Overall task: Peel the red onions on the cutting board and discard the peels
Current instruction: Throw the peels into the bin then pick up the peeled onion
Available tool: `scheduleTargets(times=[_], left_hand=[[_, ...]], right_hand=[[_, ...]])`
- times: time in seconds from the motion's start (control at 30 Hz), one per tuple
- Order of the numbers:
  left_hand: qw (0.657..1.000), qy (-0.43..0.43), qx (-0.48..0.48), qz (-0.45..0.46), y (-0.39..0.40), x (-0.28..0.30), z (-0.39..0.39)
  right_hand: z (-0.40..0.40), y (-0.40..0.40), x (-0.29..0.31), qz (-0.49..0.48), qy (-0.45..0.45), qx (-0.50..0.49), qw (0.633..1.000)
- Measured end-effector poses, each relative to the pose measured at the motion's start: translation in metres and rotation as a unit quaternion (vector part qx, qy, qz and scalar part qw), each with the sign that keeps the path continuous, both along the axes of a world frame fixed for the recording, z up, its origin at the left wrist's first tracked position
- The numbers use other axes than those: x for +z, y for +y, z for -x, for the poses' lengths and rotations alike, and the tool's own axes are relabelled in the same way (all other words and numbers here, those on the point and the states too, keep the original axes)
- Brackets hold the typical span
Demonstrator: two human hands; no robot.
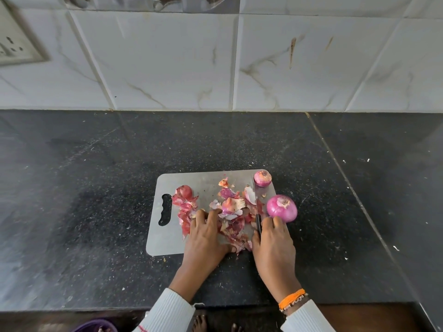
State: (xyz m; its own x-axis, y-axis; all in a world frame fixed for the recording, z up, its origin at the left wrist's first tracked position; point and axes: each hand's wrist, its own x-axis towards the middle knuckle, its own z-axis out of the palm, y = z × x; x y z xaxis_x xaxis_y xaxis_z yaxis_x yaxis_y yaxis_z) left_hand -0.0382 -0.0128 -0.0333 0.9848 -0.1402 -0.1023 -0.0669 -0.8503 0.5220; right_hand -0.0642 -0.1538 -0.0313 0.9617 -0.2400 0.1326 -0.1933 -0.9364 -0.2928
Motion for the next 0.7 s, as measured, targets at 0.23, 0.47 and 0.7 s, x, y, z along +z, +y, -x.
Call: scheduleTargets(times=[0.23, 0.47, 0.7], left_hand=[[0.999, -0.010, 0.035, 0.022, 0.004, -0.001, -0.006], [0.999, -0.041, 0.022, 0.020, 0.001, -0.001, -0.007], [0.999, -0.032, 0.004, 0.030, -0.007, -0.002, -0.008]], right_hand=[[-0.004, 0.013, 0.000, -0.055, -0.027, 0.079, 0.995], [0.015, 0.003, 0.027, -0.066, -0.036, 0.036, 0.997], [0.032, 0.002, 0.056, -0.044, 0.091, 0.010, 0.995]])
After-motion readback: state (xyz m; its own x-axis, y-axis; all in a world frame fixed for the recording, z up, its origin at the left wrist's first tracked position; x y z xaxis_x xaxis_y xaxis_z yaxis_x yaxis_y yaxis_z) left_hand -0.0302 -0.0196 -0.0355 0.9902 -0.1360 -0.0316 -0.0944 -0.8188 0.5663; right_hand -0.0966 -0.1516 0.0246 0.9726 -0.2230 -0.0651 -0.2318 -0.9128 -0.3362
